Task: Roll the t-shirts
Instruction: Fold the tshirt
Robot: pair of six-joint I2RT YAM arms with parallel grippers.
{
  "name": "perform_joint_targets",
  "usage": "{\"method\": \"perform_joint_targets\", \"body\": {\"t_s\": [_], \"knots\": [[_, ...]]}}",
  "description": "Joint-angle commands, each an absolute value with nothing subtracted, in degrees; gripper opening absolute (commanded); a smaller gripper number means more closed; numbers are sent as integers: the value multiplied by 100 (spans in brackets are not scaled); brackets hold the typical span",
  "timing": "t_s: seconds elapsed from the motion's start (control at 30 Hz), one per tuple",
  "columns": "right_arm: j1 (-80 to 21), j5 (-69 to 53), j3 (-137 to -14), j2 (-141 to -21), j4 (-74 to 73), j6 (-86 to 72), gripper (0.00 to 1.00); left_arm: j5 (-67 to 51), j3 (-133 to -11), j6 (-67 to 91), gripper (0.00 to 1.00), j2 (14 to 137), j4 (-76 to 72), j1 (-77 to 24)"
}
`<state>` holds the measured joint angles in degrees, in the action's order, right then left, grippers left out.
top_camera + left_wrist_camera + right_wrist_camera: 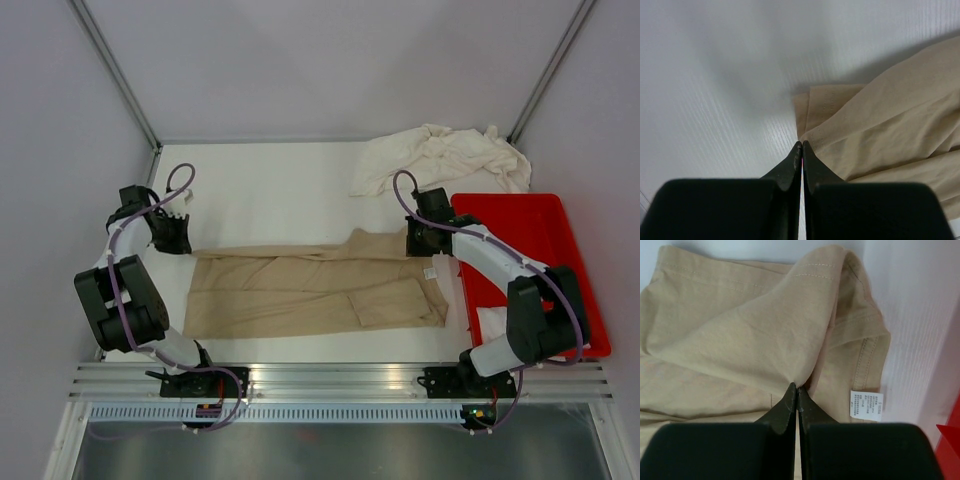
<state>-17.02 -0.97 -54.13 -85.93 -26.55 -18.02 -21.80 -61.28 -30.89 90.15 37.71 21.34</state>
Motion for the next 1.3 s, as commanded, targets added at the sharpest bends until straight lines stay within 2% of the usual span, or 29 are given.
{"method": "perform_joint_targets", "body": {"t_s": [0.0, 0.43, 0.73, 0.77, 0.87, 1.1, 1.27], "knots": [[-1687, 202, -5152, -8254, -2584, -1933, 0, -2426, -6134, -3445, 2, 8754, 3718, 2267], [-1661, 457, -5362, -7823, -2962, -1969, 0, -2540, -6583, -3507, 2, 8429, 4095, 2382], [-1670, 35, -4579, -7901, -2471, -2373, 0, -2592, -6038, -3674, 4, 8648, 4280, 2338], [-1679, 26, -4553, -7954, -2426, -2390, 0, -2593, -5916, -3796, 18, 8648, 4324, 2277], [-1679, 18, -4561, -8015, -2364, -2400, 0, -2487, -5460, -4340, 40, 8386, 4246, 1829], [-1679, 26, -4544, -8059, -2294, -2320, 0, -1864, -5502, -5465, 55, 8587, 3780, 1135], [-1670, 26, -4491, -8007, -2233, -2303, 0, -1073, -5379, -6178, 56, 8858, 3428, 476]]}}
